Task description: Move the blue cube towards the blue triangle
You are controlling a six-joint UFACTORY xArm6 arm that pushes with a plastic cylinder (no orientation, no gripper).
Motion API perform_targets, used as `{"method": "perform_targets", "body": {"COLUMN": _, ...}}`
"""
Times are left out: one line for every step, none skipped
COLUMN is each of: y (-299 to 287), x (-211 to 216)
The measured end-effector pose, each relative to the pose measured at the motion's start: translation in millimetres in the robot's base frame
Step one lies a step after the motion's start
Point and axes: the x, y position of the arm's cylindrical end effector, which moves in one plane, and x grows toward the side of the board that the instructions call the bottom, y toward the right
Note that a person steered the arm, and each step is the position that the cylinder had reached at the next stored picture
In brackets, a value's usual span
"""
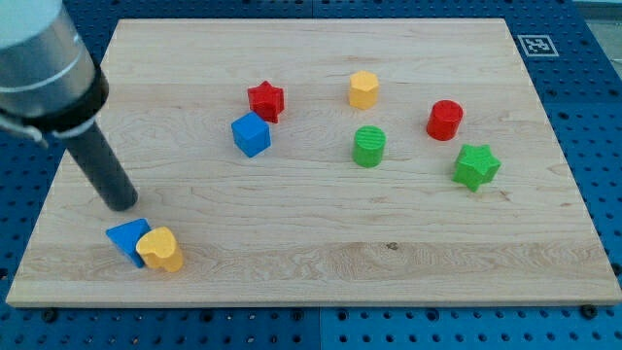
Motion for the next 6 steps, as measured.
{"method": "perform_targets", "body": {"y": 36.0, "x": -25.4}}
{"method": "perform_targets", "body": {"y": 64.4, "x": -25.5}}
{"method": "perform_targets", "body": {"y": 64.5, "x": -25.5}}
{"method": "perform_targets", "body": {"y": 71.9, "x": -25.1}}
{"method": "perform_targets", "body": {"y": 133.8, "x": -5.0}}
{"method": "perform_targets", "body": {"y": 206.6, "x": -1.0}}
